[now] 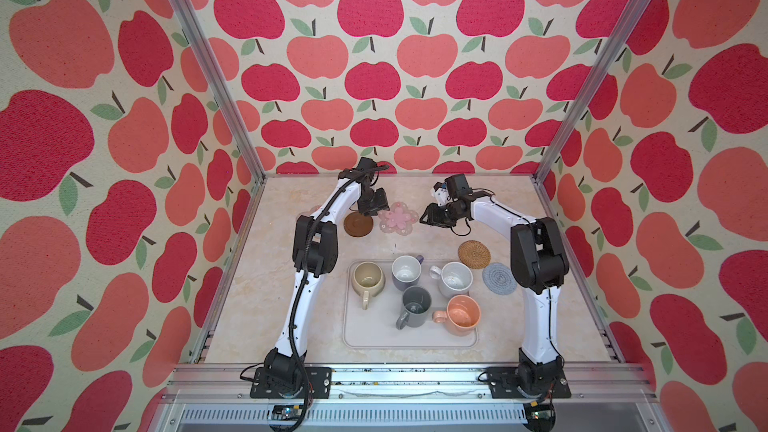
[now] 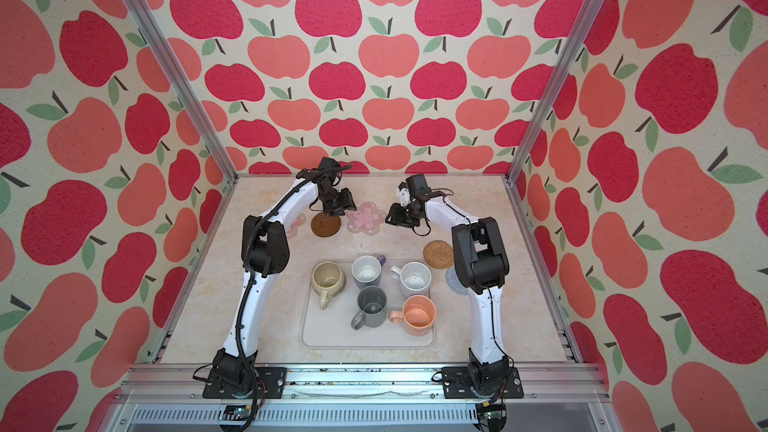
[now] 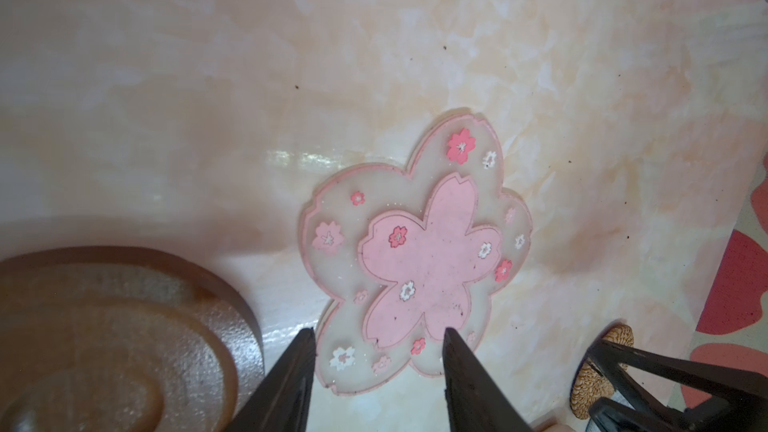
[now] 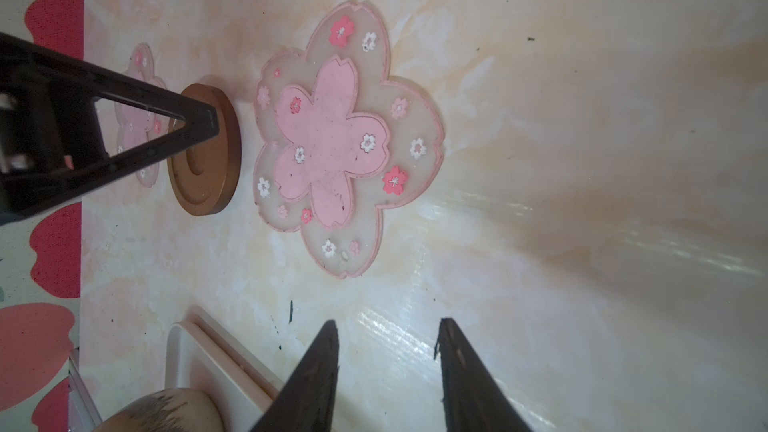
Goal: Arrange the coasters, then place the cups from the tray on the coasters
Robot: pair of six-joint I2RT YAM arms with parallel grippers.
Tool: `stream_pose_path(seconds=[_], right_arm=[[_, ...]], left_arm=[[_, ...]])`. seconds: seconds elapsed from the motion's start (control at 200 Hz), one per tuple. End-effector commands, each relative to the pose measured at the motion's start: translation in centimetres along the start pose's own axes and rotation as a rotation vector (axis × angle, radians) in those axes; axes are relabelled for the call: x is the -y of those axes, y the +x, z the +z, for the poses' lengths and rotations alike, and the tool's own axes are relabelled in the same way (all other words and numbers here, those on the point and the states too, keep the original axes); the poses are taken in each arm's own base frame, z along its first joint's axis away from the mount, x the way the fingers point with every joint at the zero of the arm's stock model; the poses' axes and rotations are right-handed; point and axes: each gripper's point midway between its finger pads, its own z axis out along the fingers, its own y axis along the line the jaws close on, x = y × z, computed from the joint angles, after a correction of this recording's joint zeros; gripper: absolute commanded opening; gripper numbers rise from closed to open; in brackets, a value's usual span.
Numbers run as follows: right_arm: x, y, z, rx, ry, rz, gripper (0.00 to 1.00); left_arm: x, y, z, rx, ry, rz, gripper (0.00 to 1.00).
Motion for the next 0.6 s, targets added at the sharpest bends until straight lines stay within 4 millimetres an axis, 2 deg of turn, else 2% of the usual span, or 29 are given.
stream_pose_path(seconds=[0.0, 0.59], right_arm=[[-0.6, 0.4, 1.2, -0.024, -0.03, 0.017, 0.42], [-0.4, 0.7, 1.9, -0.035, -0.034, 0.029, 0.42]], left_arm=[[-0.8, 0.4, 0.6, -0.027, -0.031, -0.024, 0.52], [-2.0, 1.0, 2.2, -0.055, -0.057, -0.058, 0.52]])
